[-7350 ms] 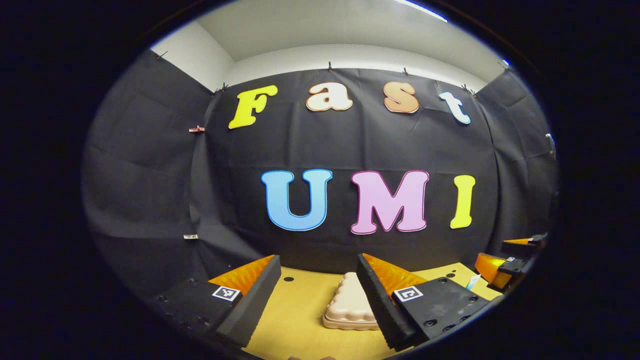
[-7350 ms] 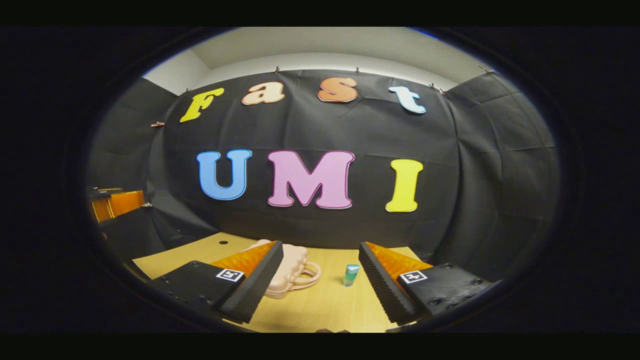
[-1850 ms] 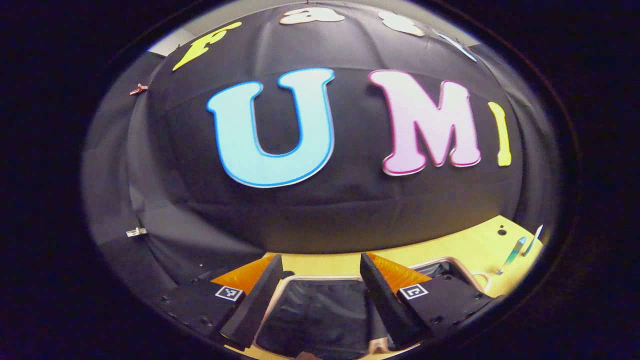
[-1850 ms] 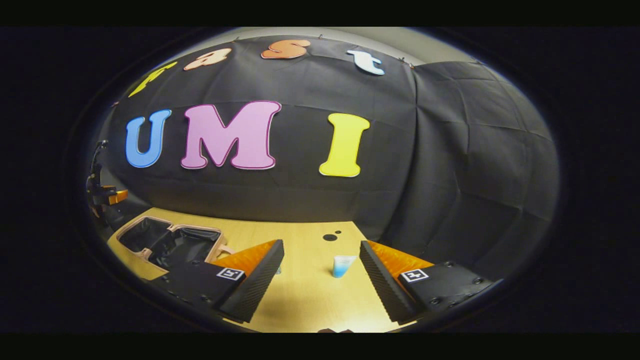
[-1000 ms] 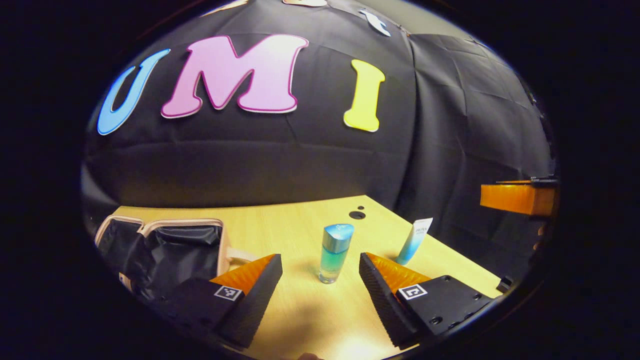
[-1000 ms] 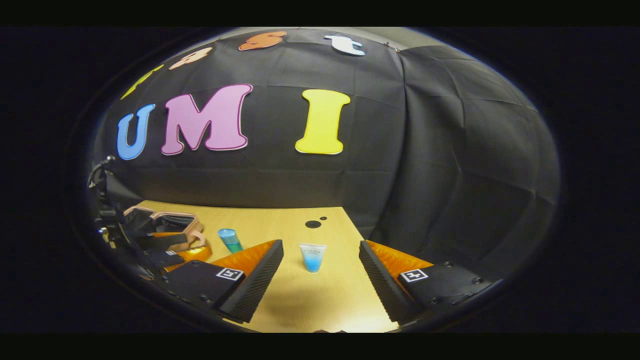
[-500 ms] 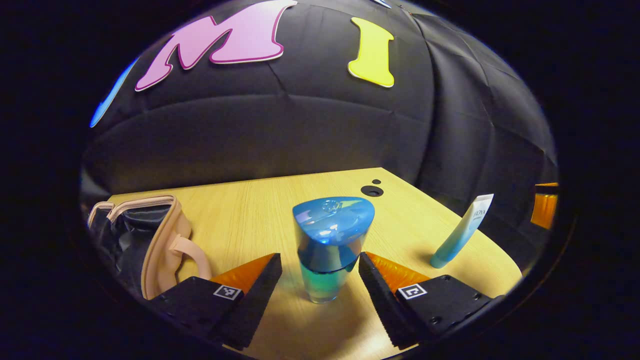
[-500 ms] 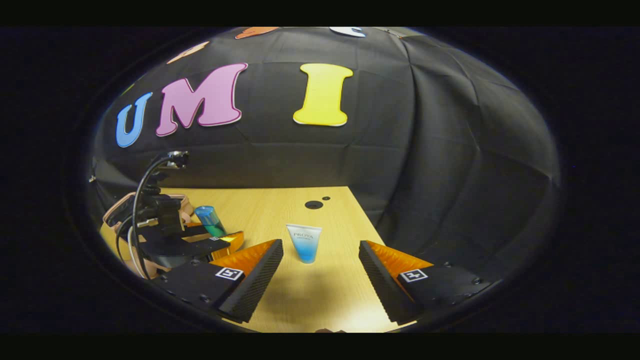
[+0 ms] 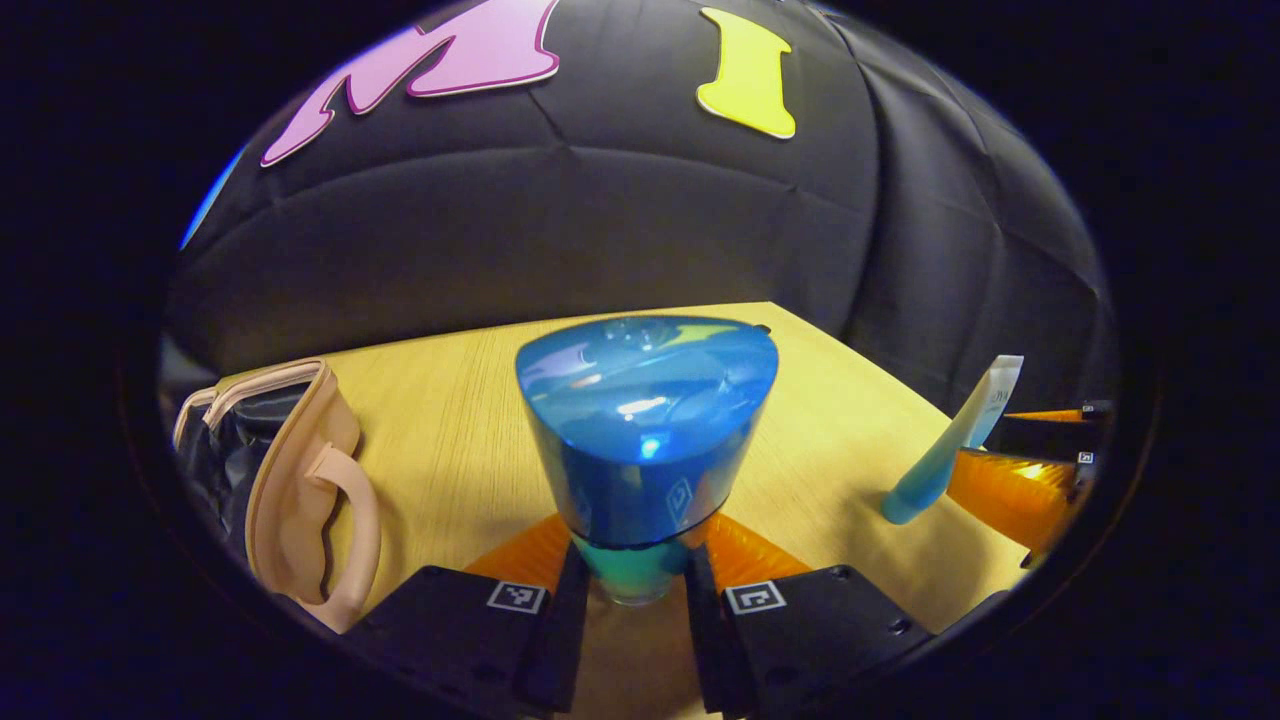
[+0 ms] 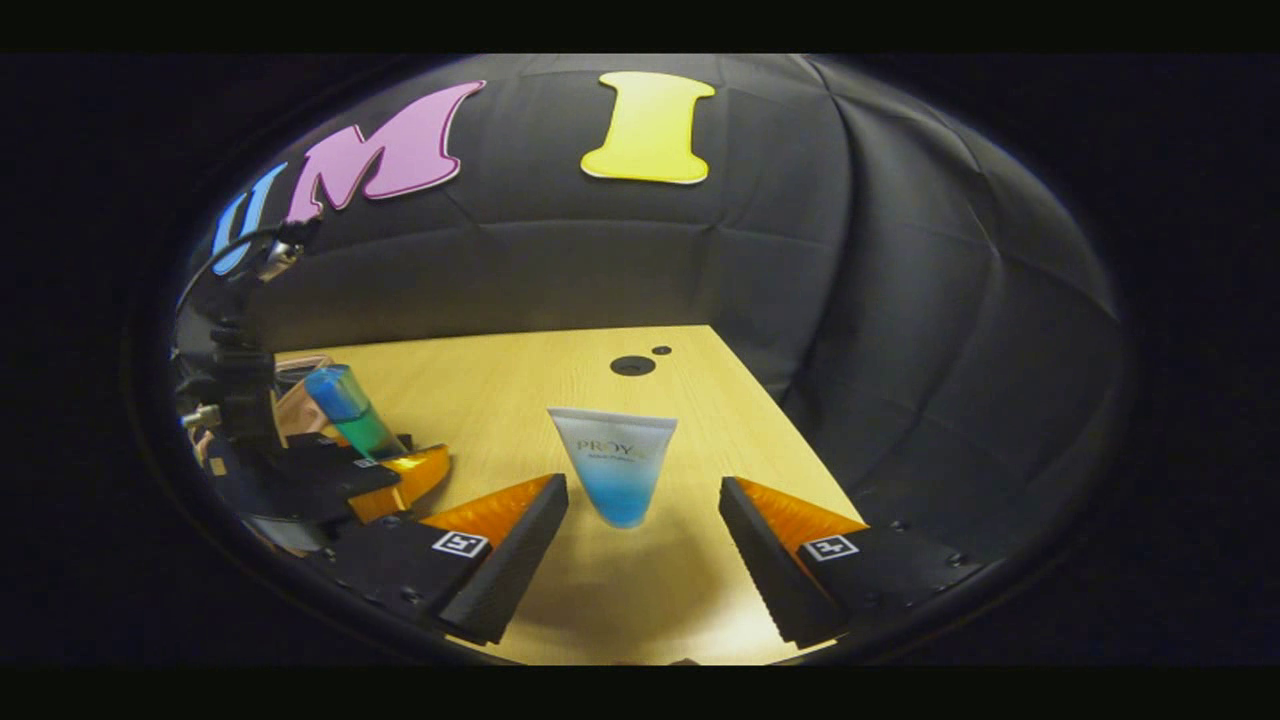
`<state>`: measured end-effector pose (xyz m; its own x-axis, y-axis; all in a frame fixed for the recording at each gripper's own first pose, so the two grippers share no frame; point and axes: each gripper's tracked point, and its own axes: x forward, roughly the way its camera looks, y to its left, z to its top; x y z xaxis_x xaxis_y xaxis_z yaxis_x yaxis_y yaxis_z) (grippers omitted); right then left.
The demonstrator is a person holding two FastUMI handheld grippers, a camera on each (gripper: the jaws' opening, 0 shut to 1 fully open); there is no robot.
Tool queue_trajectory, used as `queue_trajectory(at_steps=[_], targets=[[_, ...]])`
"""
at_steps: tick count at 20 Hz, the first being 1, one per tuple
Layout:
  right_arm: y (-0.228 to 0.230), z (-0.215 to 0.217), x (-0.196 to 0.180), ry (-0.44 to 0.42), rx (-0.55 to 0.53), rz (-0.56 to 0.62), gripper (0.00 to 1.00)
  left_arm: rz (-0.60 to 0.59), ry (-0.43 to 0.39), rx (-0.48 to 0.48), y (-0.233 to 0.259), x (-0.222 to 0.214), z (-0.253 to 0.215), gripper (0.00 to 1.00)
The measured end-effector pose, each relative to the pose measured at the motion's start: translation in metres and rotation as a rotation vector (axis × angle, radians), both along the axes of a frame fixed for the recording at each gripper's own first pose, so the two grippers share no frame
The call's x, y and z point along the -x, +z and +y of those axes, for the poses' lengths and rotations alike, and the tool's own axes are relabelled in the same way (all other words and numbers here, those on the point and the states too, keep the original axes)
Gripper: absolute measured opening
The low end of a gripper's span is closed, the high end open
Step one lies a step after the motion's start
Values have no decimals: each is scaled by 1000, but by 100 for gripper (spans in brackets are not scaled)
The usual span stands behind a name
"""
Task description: First open the suitcase, pack the skin care products into it, and then close the suitcase.
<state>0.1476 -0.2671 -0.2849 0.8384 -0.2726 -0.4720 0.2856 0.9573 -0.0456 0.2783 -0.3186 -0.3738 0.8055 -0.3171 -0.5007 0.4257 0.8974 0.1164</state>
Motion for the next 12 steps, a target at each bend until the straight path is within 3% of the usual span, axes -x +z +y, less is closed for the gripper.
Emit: queue_trajectory(at_steps=[7,8,9,10,11,12], targets=[[-24,-9,-26,-43,17,-2,93,2,7,6,0,11,11,49],[-27,-12,-26,-57,35,10,88,3,5,8,0,11,12,49],[-33,-12,-28,-56,37,23,70,3,6,8,0,13,13,49],[-44,-11,-25,-53,32,54,68,3,7,9,0,15,13,49],[-55,-9,-18,-48,24,103,53,2,9,10,0,15,13,49],[-49,-10,-21,-52,32,62,46,4,11,11,0,15,14,49]])
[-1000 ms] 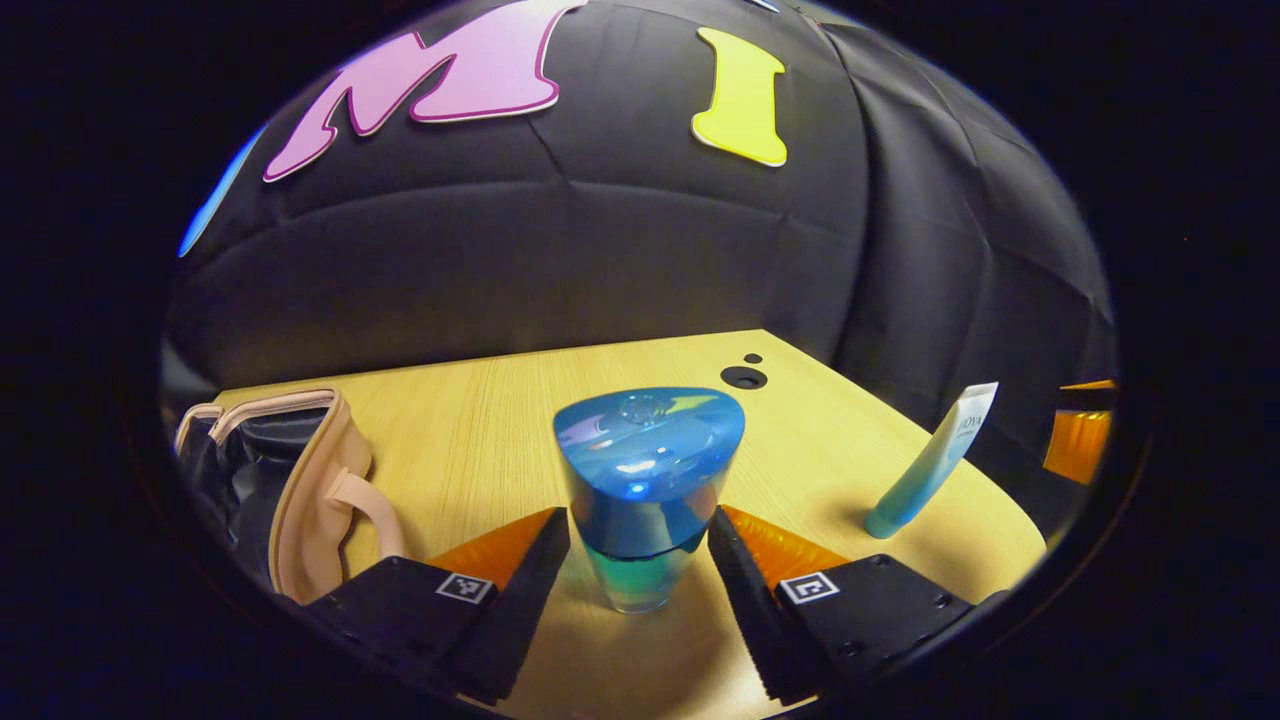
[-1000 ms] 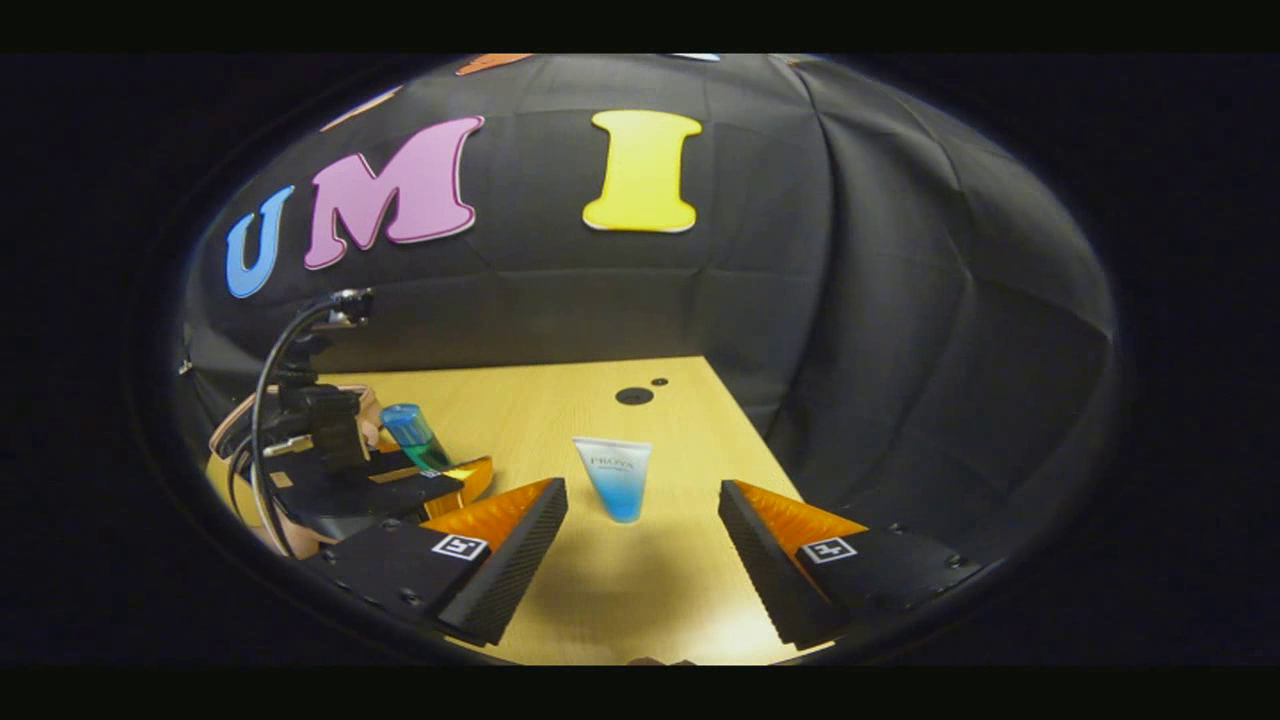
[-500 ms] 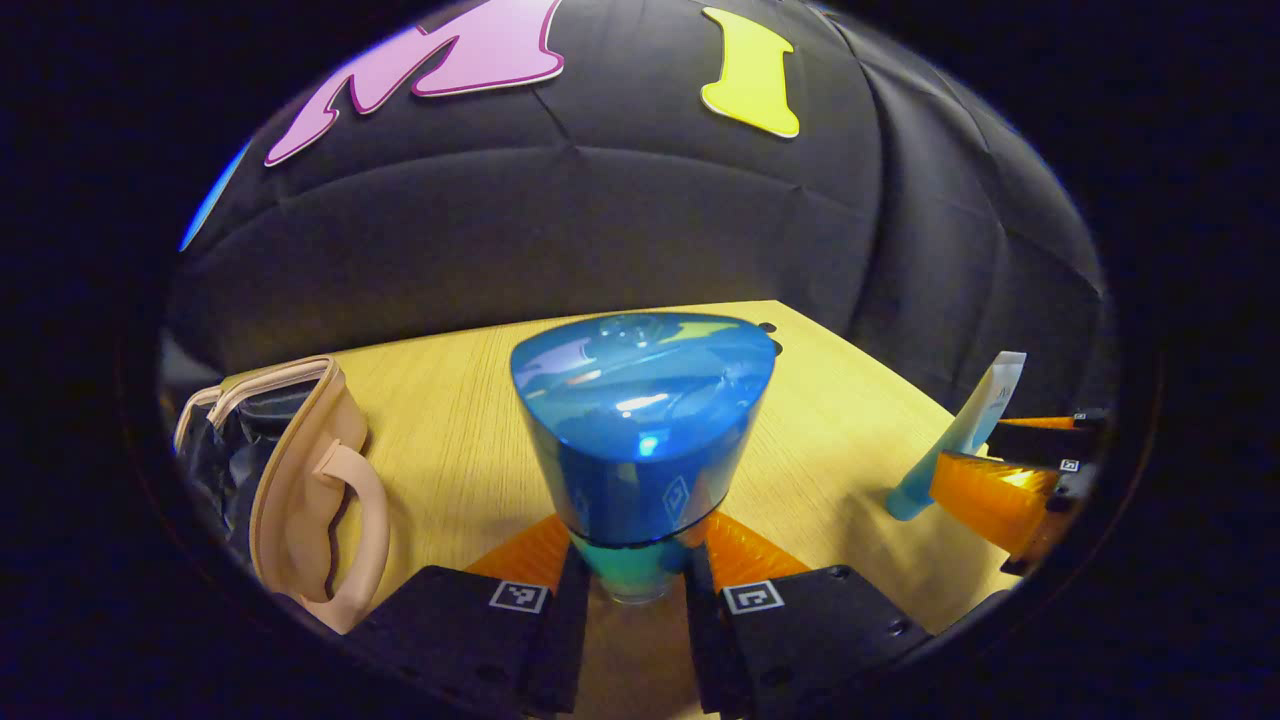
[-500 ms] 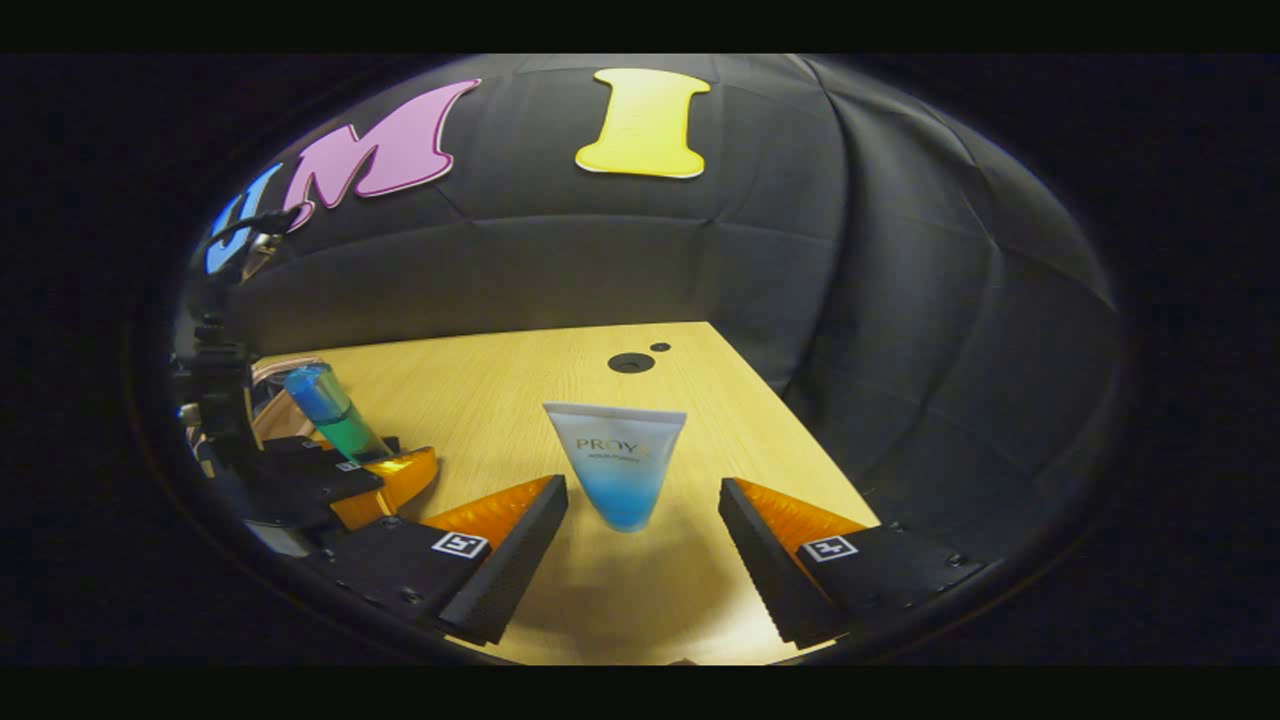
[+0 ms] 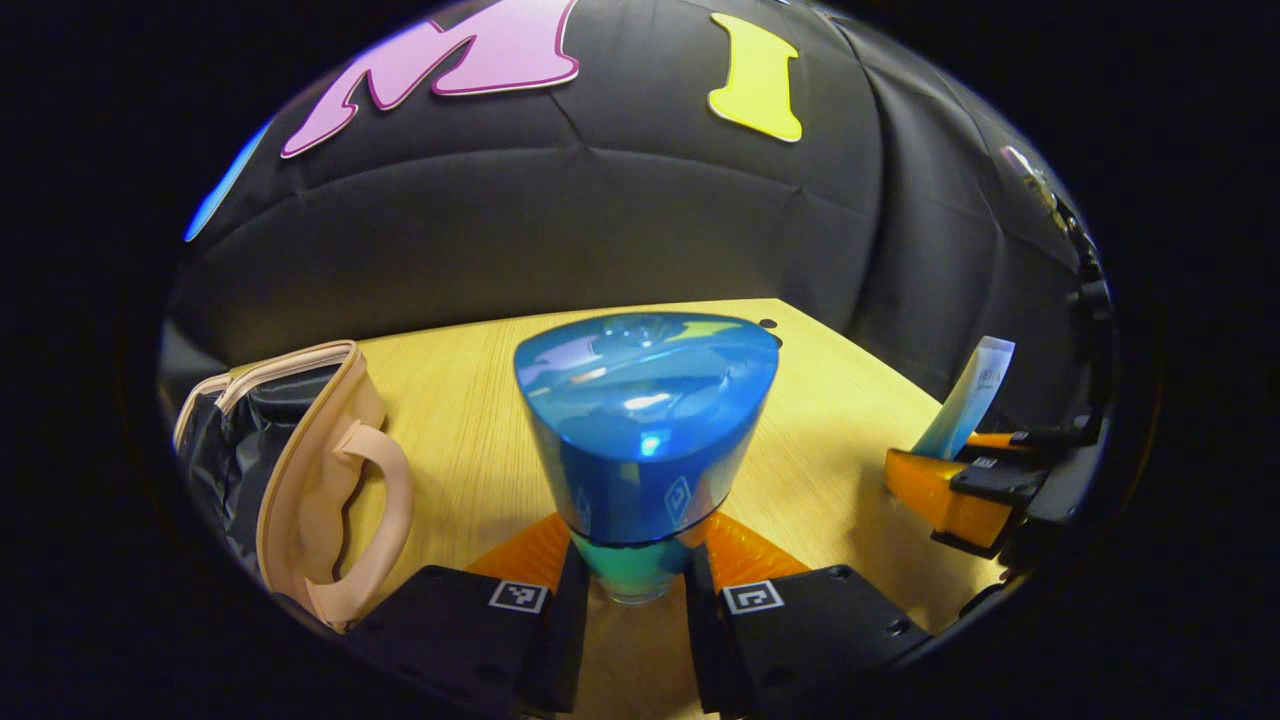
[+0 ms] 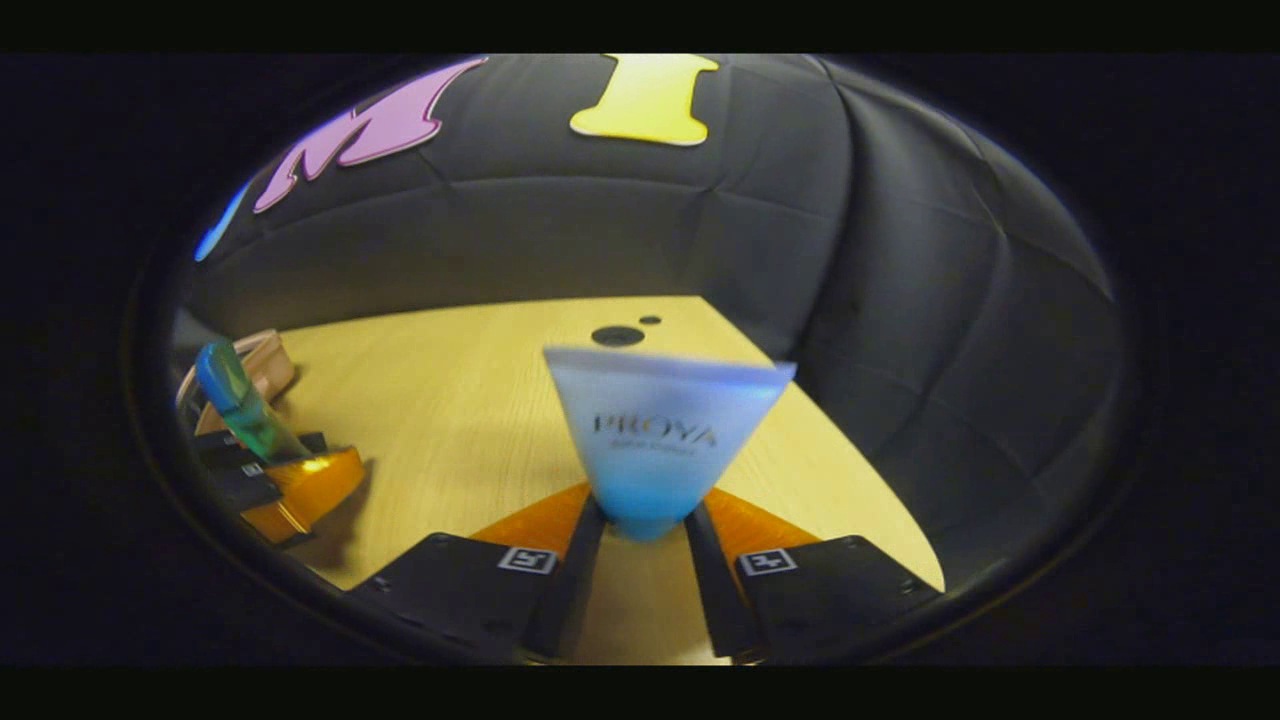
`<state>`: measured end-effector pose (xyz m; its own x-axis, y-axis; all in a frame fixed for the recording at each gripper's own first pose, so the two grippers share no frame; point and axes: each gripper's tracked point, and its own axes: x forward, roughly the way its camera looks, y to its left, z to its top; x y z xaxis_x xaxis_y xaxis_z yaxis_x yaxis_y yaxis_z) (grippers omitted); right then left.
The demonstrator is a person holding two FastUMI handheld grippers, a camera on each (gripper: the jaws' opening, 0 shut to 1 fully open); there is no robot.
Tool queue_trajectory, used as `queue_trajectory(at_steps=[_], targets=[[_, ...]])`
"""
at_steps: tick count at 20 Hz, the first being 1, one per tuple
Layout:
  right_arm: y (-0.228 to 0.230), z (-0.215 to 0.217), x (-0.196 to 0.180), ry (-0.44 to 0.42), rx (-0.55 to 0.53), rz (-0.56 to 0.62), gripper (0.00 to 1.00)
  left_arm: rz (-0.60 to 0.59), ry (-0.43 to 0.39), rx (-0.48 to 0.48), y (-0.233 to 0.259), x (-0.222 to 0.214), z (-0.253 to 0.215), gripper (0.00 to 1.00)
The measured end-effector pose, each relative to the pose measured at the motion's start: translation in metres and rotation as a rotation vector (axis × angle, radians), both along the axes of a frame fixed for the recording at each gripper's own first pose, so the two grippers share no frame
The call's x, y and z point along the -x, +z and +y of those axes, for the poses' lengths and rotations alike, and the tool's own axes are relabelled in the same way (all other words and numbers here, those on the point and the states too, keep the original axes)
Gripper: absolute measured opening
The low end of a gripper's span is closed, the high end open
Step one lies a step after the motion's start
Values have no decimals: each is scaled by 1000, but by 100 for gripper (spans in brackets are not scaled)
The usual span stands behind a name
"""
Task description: First open the suitcase, pack the skin care products into it, and then close the suitcase.
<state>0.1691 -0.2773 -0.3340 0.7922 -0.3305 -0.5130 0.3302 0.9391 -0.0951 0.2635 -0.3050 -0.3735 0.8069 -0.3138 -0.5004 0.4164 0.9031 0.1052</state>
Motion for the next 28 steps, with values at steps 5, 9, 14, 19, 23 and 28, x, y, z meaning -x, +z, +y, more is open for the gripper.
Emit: queue_trajectory(at_steps=[5,9,14,19,23,28], targets=[[9,-4,0,-4,6,-46,47,4,13,19,1,3,5,49],[25,1,-7,44,41,-103,42,3,21,48,3,7,11,49],[54,29,-1,103,55,-148,43,15,36,78,14,19,29,47],[90,81,10,209,75,-189,42,8,45,98,59,37,54,51],[121,140,17,303,37,-223,42,-27,50,107,120,58,101,47],[144,220,28,400,-17,-242,42,23,171,8,146,51,212,47]])
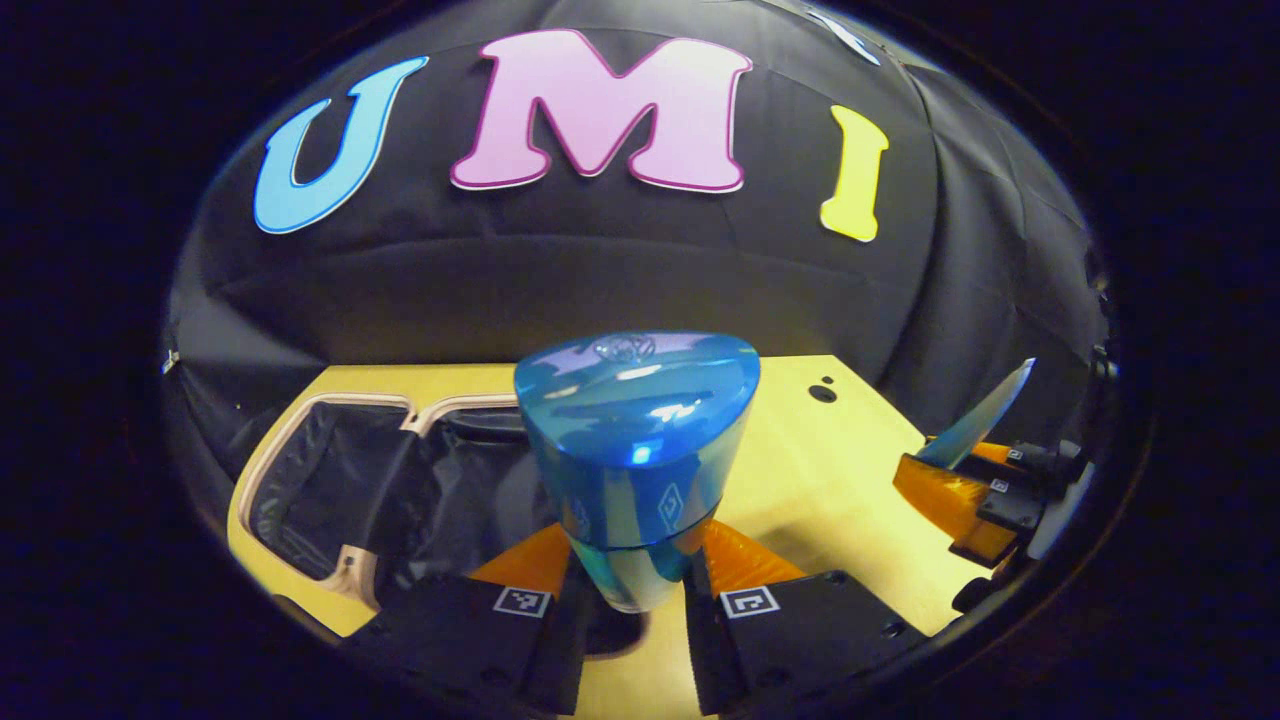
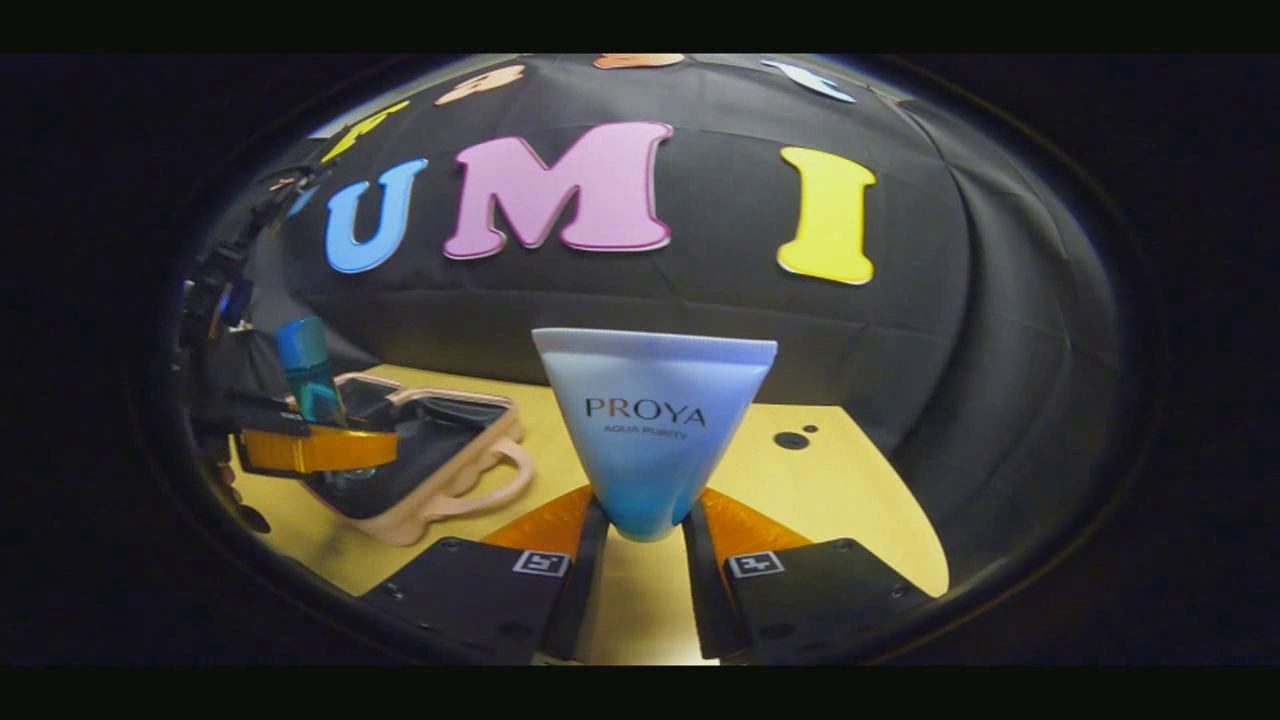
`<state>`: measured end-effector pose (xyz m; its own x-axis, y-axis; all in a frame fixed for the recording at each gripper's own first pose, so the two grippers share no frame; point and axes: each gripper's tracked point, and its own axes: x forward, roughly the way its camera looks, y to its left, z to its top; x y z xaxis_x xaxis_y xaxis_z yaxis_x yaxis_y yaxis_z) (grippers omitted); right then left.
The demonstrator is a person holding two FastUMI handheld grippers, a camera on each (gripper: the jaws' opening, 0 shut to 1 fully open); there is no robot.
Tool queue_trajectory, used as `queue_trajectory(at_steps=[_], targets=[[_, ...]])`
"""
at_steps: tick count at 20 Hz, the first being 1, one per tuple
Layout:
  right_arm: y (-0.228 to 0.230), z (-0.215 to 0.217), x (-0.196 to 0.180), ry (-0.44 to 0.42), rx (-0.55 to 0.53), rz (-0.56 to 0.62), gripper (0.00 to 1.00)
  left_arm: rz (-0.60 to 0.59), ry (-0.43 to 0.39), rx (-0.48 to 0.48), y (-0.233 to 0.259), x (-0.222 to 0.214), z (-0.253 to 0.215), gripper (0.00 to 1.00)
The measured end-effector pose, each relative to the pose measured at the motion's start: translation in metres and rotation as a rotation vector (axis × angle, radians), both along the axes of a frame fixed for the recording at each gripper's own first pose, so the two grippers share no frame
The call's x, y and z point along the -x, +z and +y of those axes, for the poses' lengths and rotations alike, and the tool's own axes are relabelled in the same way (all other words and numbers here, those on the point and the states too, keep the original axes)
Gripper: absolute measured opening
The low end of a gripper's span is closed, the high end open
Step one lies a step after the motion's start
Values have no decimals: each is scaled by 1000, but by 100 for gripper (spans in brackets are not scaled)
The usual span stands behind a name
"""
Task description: First open the suitcase, pack the skin care products into it, and then close the suitcase.
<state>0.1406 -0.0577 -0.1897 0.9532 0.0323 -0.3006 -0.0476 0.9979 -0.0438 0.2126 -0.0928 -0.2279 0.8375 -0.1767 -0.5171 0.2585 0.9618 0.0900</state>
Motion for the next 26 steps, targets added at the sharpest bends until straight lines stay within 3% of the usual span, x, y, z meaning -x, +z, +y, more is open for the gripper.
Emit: queue_trajectory(at_steps=[3,10,14,16,17,20,22,24,26], targets=[[8,41,1,35,-42,7,42,88,65,-64,-25,-12,56,47],[14,108,0,65,-145,54,42,308,87,-145,-85,-33,92,51],[24,104,1,48,-116,50,42,447,128,-149,-114,-43,100,44],[34,96,2,26,-109,31,42,513,155,-133,-119,-45,98,51],[38,92,2,17,-115,22,42,522,165,-128,-115,-49,96,47],[43,92,6,6,-107,23,42,576,199,-140,-121,-57,103,49],[41,95,4,13,-105,34,42,566,227,-133,-119,-60,104,47],[39,103,-1,29,-105,48,42,483,223,-87,-102,-66,101,49],[37,114,-8,47,-108,65,42,385,194,-57,-72,-68,101,68]])
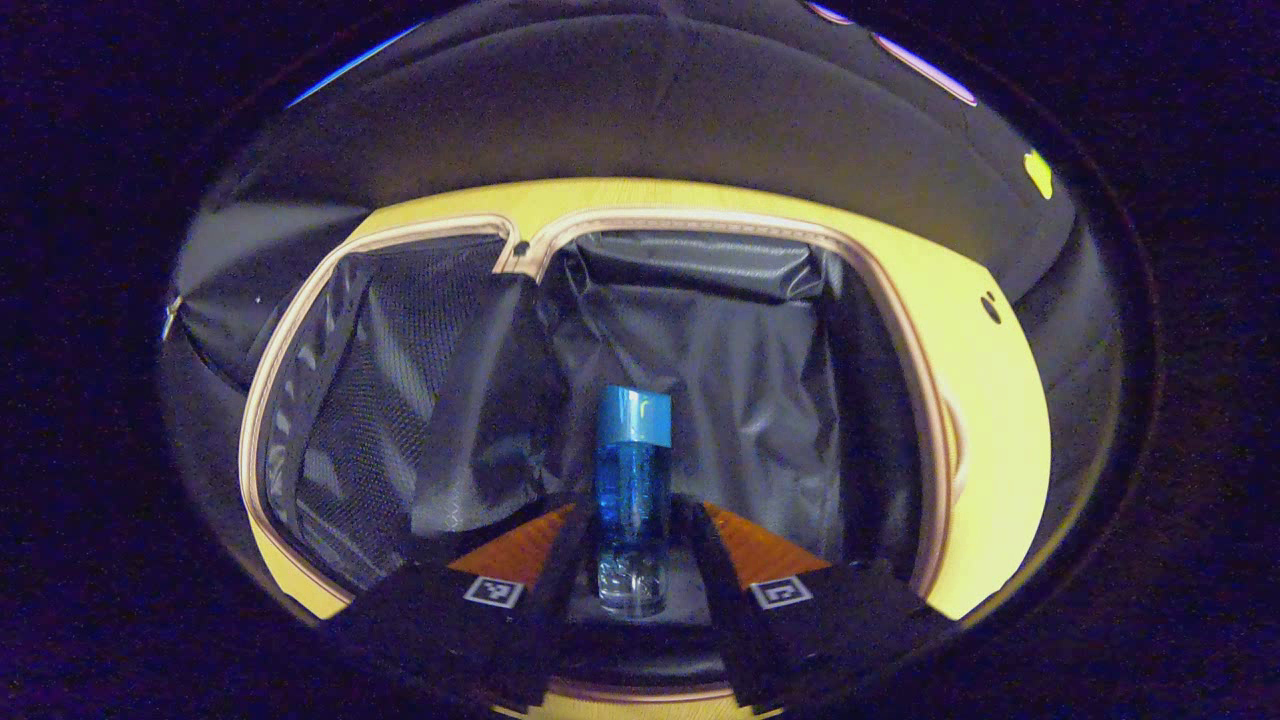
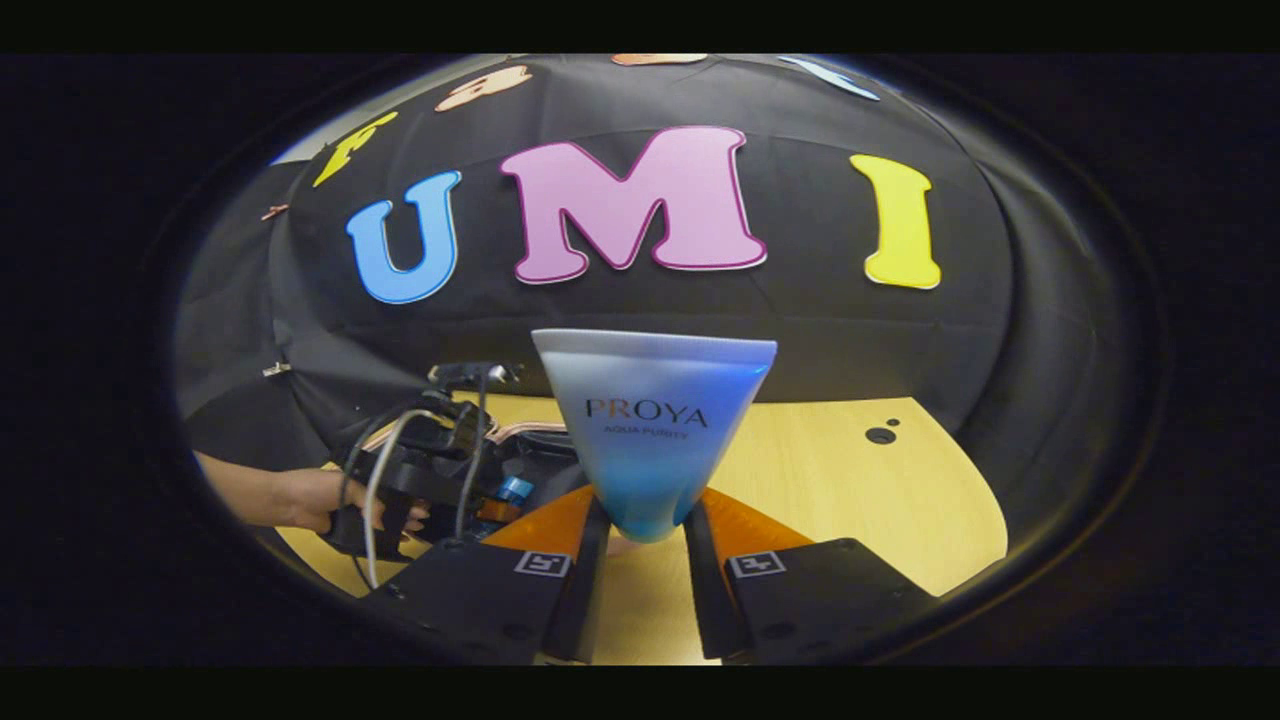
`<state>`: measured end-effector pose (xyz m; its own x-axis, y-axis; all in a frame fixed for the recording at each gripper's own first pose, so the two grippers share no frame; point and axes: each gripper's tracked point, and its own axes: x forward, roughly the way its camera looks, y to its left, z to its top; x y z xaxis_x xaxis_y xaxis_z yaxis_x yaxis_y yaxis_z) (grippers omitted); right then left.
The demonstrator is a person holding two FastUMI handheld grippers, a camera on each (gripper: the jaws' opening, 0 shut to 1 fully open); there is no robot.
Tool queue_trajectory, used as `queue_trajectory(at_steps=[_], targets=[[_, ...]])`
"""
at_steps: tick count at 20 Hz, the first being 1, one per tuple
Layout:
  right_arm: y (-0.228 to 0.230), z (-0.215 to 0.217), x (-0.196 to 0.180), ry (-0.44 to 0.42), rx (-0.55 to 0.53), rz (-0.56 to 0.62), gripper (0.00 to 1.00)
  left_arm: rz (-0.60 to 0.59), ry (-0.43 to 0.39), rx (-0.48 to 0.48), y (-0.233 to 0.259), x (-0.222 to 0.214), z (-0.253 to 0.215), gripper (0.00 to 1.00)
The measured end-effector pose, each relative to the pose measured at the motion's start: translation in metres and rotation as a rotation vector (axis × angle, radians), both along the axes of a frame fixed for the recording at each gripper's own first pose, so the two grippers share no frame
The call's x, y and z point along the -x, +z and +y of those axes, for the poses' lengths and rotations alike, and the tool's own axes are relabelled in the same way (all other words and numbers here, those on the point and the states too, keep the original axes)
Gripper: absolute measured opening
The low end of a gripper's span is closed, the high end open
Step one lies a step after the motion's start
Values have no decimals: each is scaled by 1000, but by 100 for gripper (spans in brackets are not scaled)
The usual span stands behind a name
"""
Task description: First open the suitcase, pack the skin care products into it, and then close the suitcase.
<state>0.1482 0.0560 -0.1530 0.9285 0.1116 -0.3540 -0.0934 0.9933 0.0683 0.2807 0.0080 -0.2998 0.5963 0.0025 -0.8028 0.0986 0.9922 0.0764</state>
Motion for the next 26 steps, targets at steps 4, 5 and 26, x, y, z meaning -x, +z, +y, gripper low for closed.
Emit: queue_trajectory(at_steps=[4,5,26], targets=[[-23,25,-16,41,2,78,42,-245,-34,38,74,1,18,98],[-31,32,-22,58,22,100,42,-294,-46,49,88,10,20,97],[-212,136,-39,12,-25,737,42,-434,132,198,124,119,150,95]])
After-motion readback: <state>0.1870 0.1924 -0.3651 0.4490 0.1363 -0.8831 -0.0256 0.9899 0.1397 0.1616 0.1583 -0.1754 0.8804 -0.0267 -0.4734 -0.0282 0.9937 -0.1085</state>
